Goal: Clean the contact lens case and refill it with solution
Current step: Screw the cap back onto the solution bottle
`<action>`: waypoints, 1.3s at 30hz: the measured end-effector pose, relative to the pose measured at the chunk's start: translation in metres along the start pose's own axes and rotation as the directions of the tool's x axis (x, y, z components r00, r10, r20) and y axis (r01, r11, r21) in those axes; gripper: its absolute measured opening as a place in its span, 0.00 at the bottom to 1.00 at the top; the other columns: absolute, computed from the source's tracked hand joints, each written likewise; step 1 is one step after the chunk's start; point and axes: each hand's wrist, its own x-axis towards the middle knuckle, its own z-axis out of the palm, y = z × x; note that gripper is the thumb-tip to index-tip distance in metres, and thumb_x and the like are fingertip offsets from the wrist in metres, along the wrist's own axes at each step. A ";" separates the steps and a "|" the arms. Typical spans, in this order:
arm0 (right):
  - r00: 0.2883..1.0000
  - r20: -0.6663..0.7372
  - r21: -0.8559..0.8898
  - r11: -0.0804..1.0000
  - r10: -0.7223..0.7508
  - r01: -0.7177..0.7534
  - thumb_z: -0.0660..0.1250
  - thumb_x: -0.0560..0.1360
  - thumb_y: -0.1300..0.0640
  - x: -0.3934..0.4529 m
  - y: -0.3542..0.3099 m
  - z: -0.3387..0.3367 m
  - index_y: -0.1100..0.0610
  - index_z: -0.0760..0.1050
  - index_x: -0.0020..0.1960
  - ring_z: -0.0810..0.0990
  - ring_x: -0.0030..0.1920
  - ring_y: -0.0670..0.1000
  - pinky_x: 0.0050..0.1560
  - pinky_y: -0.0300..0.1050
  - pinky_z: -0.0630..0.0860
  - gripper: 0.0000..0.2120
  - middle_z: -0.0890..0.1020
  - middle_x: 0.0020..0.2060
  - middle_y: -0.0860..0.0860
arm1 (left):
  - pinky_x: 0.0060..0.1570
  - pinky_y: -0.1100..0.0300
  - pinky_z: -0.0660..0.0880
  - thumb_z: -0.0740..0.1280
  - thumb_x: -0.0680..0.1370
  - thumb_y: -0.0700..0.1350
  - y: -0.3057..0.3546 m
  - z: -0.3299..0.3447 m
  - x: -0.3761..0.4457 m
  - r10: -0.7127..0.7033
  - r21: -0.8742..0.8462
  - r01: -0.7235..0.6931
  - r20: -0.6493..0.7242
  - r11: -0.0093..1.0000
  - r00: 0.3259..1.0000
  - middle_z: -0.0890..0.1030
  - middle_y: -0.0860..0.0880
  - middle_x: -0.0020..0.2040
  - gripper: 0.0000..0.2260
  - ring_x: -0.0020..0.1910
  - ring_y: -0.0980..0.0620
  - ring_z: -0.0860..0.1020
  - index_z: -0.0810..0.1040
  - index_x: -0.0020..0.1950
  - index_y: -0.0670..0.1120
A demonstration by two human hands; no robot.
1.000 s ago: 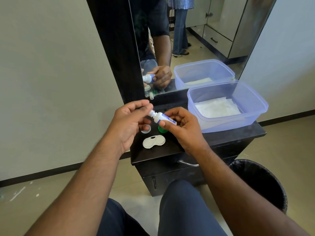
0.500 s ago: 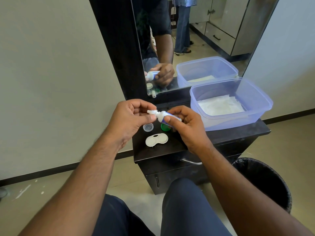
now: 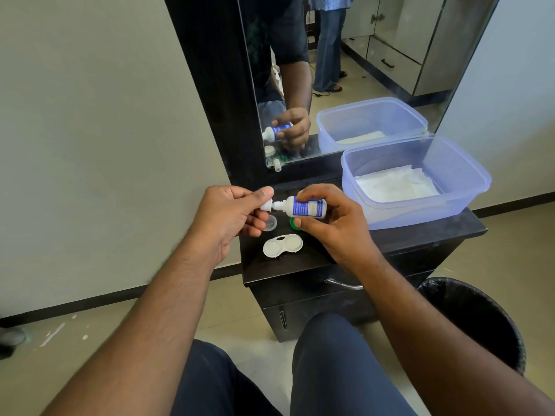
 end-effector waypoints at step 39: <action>0.985 -0.099 0.196 0.973 0.144 -0.123 0.74 0.69 0.62 -0.001 -0.011 0.001 0.52 0.81 0.48 0.83 0.41 0.45 0.39 0.36 0.78 0.09 0.85 0.39 0.45 | 0.31 0.61 0.79 0.74 0.72 0.41 -0.008 0.005 -0.004 0.029 -0.166 -0.011 0.106 0.986 0.994 0.84 0.42 0.37 0.08 0.35 0.45 0.80 0.84 0.48 0.39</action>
